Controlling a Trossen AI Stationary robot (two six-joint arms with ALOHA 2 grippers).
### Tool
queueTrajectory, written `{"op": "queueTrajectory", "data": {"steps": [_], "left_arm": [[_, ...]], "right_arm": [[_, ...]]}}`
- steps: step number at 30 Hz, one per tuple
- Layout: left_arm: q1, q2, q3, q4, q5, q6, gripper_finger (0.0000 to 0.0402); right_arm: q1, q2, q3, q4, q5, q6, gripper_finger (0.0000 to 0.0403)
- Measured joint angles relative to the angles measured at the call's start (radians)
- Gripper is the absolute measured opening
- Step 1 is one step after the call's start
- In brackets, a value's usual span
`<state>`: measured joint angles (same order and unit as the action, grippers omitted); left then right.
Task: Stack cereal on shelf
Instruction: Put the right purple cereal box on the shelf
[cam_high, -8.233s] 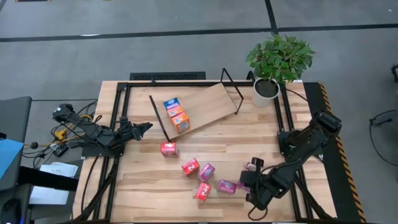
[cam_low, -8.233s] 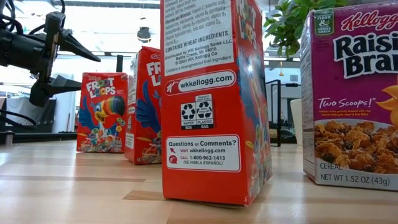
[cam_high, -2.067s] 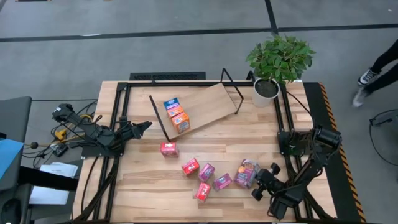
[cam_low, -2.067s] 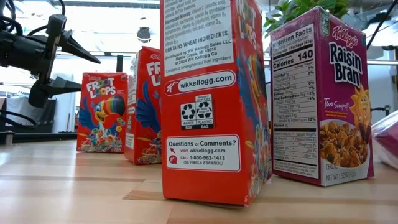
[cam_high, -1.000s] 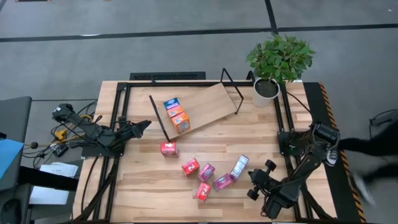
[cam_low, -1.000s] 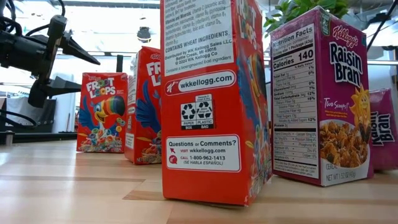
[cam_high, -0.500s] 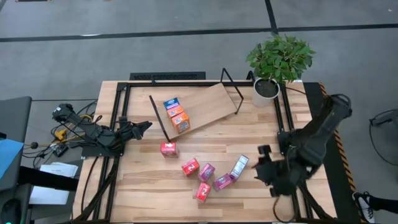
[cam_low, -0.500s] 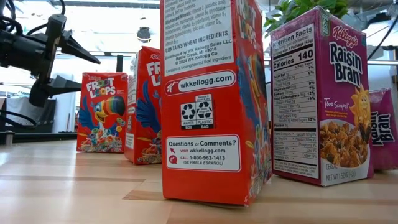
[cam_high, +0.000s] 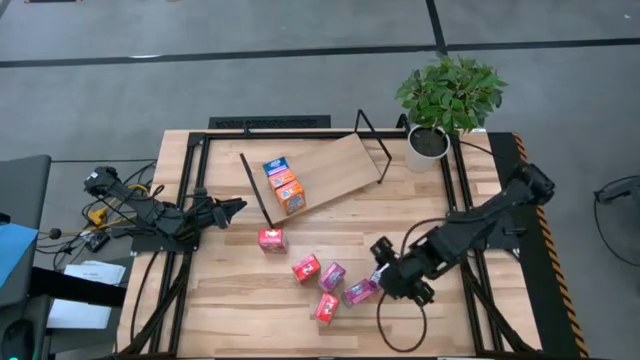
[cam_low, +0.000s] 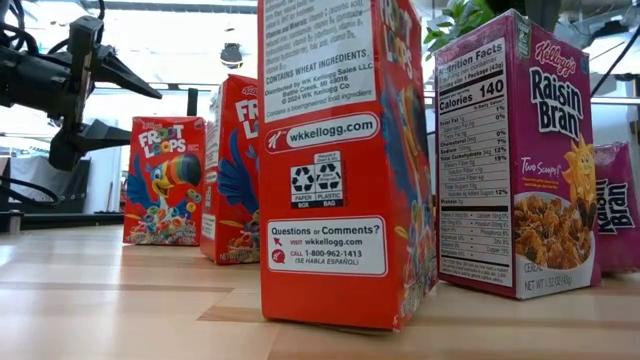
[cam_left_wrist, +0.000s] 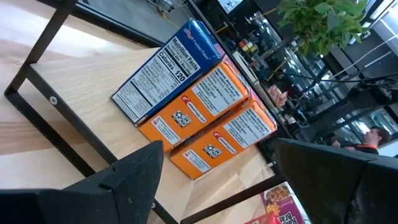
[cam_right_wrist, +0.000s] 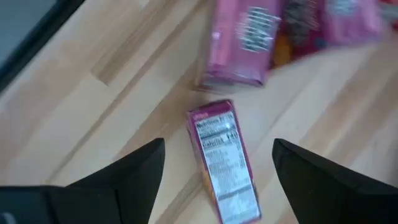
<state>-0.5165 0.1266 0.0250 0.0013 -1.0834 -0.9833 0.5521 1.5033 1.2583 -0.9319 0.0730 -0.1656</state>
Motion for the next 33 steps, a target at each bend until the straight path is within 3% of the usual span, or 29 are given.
{"op": "queueTrajectory", "data": {"steps": [8, 15, 33], "left_arm": [[0.000, 0.000, 0.000, 0.001, 0.005, 0.015, 0.0300], [0.000, 0.000, 0.000, 0.001, 0.005, 0.021, 0.0300], [0.000, 0.000, 0.000, 0.000, 0.004, 0.043, 0.0300]], "right_arm": [[-0.032, 0.127, 0.000, 0.064, -0.062, -0.132, 0.0322], [-0.031, 0.208, -0.001, 0.088, -0.103, -0.150, 0.0322], [-0.069, 0.213, -0.065, 0.111, -0.101, -0.124, 0.0303]]}}
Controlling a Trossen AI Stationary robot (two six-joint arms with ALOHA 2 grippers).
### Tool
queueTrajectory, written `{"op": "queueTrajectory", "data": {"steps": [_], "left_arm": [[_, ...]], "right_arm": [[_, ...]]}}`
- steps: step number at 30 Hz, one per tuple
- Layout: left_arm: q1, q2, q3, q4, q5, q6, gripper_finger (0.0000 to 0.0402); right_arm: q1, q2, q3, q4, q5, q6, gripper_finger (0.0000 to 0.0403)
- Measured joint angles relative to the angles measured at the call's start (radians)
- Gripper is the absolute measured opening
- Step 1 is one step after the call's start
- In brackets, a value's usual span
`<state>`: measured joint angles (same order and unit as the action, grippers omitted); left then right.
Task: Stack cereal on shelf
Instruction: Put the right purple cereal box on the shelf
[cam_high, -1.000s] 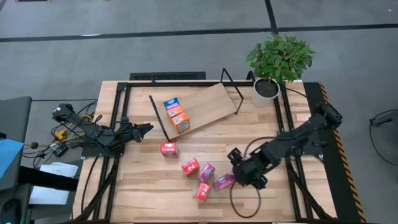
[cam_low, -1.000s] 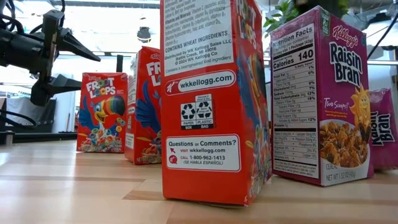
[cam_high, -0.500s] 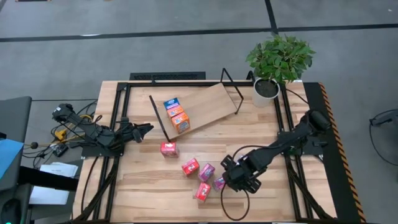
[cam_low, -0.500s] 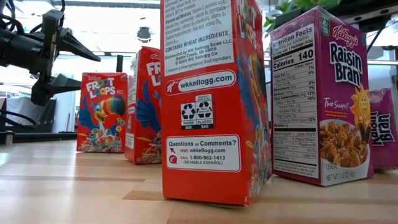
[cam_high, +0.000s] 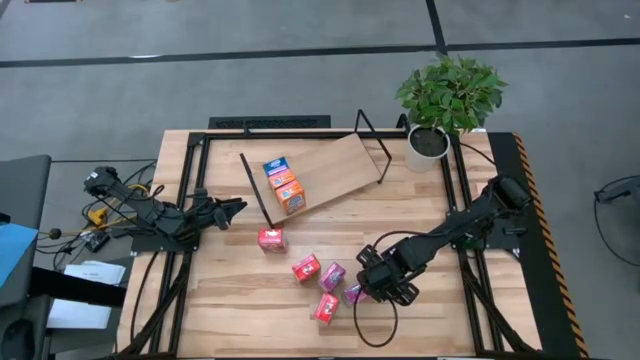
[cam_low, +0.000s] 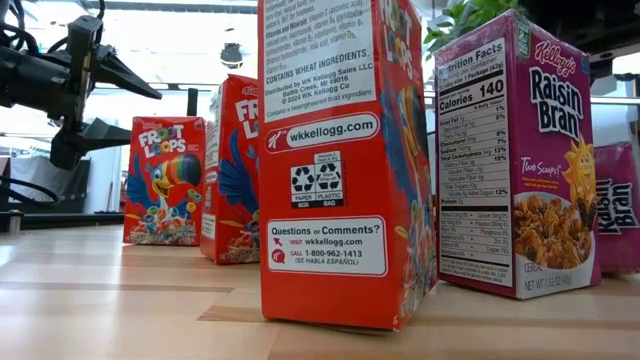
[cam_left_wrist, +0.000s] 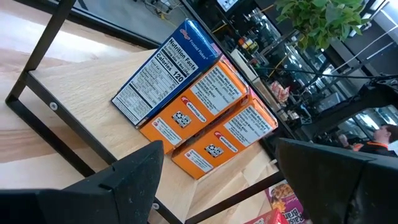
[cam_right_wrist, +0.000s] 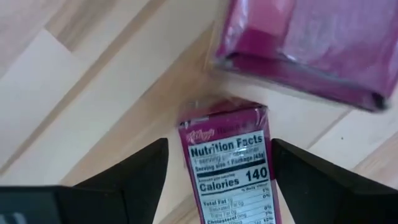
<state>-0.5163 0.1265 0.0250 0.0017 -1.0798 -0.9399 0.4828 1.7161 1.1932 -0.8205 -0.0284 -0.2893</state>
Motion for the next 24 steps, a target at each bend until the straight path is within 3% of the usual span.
{"op": "queueTrajectory", "data": {"steps": [9, 24], "left_arm": [[0.000, 0.000, 0.000, 0.000, 0.000, 0.005, 0.0300], [0.000, 0.000, 0.000, 0.000, 0.000, 0.016, 0.0300]], "right_arm": [[0.001, 0.000, 0.000, 0.037, 0.000, 0.025, 0.0300], [0.001, 0.000, -0.046, 0.052, 0.000, 0.062, 0.0254]]}}
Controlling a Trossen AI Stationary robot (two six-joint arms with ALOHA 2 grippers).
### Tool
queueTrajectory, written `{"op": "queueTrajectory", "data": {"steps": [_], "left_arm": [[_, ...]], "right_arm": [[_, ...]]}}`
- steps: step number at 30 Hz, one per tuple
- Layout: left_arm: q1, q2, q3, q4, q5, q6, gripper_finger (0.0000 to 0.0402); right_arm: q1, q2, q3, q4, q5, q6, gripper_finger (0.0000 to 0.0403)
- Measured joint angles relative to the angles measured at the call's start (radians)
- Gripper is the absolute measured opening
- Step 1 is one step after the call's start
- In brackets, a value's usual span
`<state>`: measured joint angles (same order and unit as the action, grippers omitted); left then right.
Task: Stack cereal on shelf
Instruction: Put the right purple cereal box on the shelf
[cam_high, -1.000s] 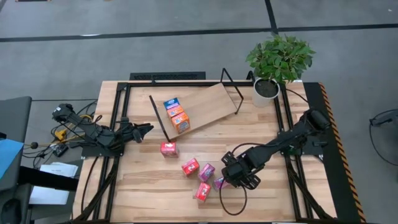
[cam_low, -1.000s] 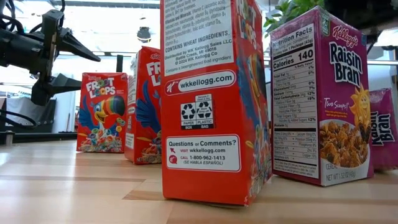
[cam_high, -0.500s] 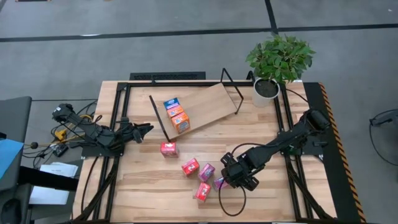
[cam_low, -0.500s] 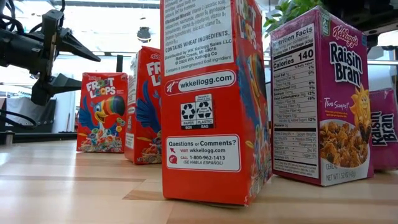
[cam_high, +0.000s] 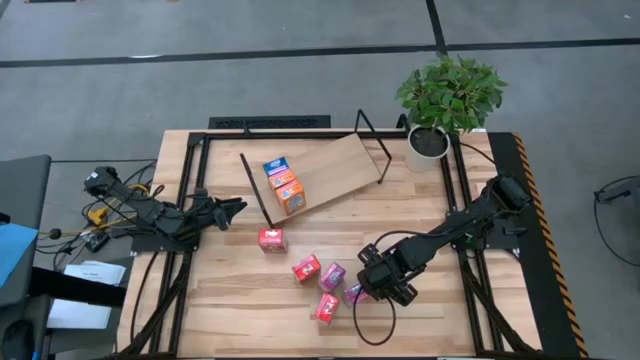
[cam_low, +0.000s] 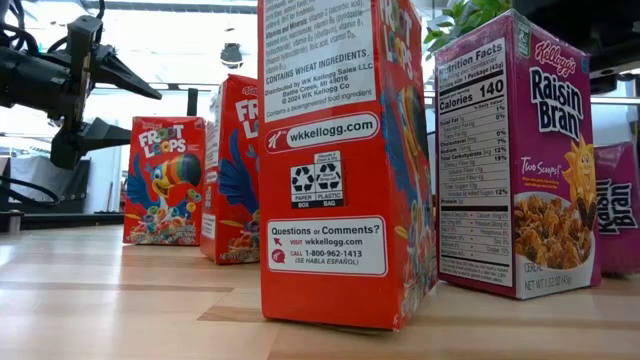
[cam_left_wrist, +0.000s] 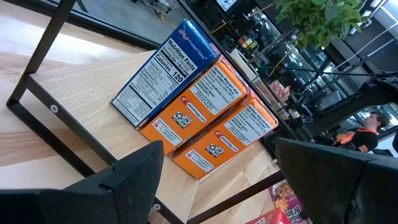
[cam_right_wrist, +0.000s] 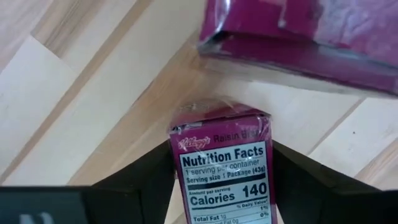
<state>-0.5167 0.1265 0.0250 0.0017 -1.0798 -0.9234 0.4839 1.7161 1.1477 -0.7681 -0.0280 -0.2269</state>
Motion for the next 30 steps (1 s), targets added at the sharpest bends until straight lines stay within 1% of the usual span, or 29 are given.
{"op": "queueTrajectory", "data": {"steps": [3, 11, 14, 17, 20, 24, 27, 28, 30], "left_arm": [[0.000, 0.000, 0.000, 0.000, 0.000, 0.000, 0.0300], [0.000, 0.000, 0.000, 0.000, 0.000, 0.000, 0.0300], [0.000, 0.000, 0.000, 0.000, 0.000, -0.002, 0.0300], [0.000, 0.000, 0.000, 0.000, 0.000, -0.002, 0.0300], [0.000, 0.000, 0.000, 0.000, 0.000, -0.004, 0.0300], [0.000, 0.000, 0.000, 0.000, 0.000, -0.005, 0.0300], [0.000, 0.000, 0.000, 0.000, 0.000, -0.005, 0.0300], [0.000, 0.000, 0.000, 0.000, 0.000, -0.005, 0.0300], [0.000, 0.000, 0.000, 0.000, 0.000, -0.005, 0.0300]], "right_arm": [[0.000, 0.000, 0.000, 0.003, -0.001, 0.043, 0.0236], [-0.018, -0.041, 0.000, 0.010, -0.003, 0.131, 0.0172], [-0.031, -0.061, 0.000, 0.016, -0.003, 0.161, 0.0155], [-0.057, -0.089, 0.000, 0.019, 0.000, 0.194, 0.0151], [-0.095, -0.138, 0.000, 0.020, 0.016, 0.208, 0.0157], [-0.161, -0.217, 0.000, 0.019, 0.071, 0.214, 0.0167], [-0.220, -0.282, 0.000, 0.021, 0.132, 0.221, 0.0166], [-0.242, -0.303, -0.001, 0.035, 0.151, 0.225, 0.0164], [-0.288, -0.348, -0.022, 0.130, 0.177, 0.237, 0.0160]]}}
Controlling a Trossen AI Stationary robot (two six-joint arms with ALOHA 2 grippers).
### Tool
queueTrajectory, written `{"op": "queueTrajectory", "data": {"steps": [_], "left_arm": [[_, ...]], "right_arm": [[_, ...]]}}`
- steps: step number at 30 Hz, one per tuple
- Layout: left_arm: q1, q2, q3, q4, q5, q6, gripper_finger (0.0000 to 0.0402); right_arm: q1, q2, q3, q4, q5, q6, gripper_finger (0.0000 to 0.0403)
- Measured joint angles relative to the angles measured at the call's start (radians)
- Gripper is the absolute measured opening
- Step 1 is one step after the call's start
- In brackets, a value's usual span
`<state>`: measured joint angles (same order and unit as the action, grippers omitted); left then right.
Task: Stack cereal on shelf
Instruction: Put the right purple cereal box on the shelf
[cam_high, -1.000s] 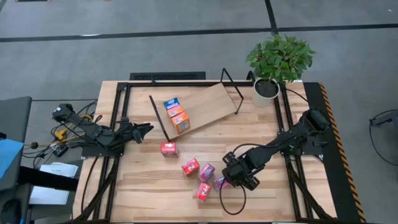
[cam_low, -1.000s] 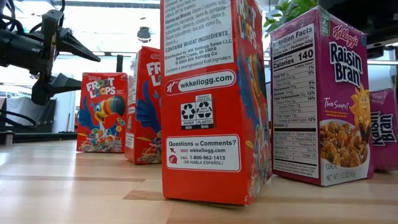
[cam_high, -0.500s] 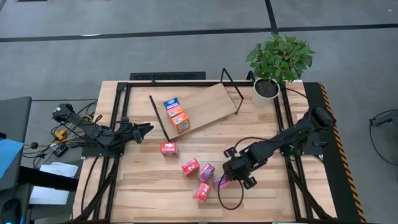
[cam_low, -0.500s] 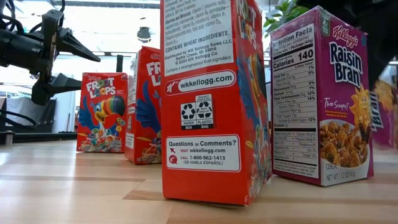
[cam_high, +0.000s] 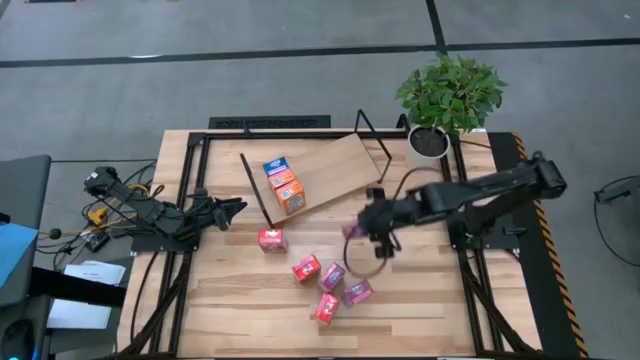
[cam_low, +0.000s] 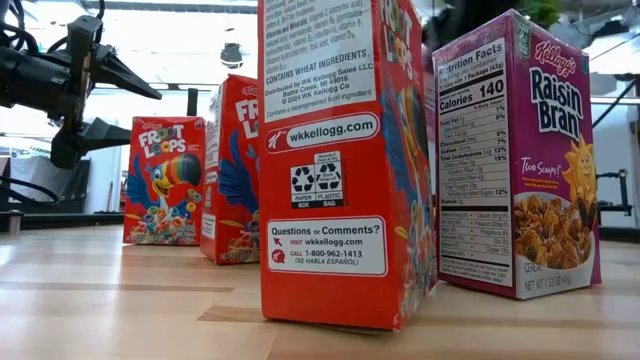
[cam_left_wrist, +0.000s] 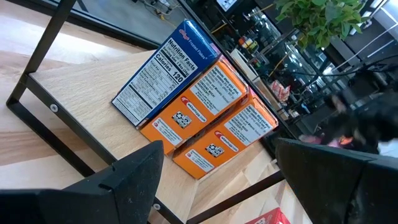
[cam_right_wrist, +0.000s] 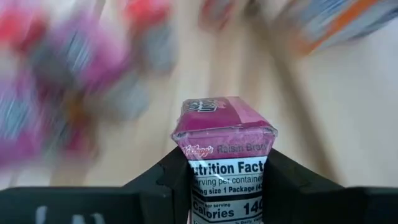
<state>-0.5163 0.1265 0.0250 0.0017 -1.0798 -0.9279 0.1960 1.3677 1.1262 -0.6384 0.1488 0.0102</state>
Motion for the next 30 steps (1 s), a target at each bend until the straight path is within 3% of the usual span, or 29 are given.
{"op": "queueTrajectory", "data": {"steps": [5, 8, 12, 17, 23, 30], "left_arm": [[0.000, 0.000, 0.000, 0.000, 0.000, 0.000, 0.0300], [0.000, 0.000, 0.000, 0.000, -0.001, 0.006, 0.0300], [0.000, 0.000, 0.000, 0.000, -0.006, 0.008, 0.0300], [0.000, 0.000, 0.000, 0.000, -0.007, 0.014, 0.0300], [0.000, 0.000, 0.000, -0.001, -0.007, 0.007, 0.0300], [0.000, 0.000, 0.000, -0.001, -0.007, -0.009, 0.0300]], "right_arm": [[-0.115, -0.101, -0.147, 0.443, 0.020, 0.053, 0.0156], [-0.165, -0.110, -0.252, 0.667, 0.086, 0.053, 0.0160], [-0.215, -0.062, -0.361, 0.994, 0.166, 0.043, 0.0165], [-0.260, 0.103, -0.423, 1.347, 0.238, 0.041, 0.0161], [-0.279, 0.274, -0.423, 1.535, 0.261, 0.043, 0.0158], [-0.284, 0.358, -0.424, 1.563, 0.305, 0.065, 0.0168]]}}
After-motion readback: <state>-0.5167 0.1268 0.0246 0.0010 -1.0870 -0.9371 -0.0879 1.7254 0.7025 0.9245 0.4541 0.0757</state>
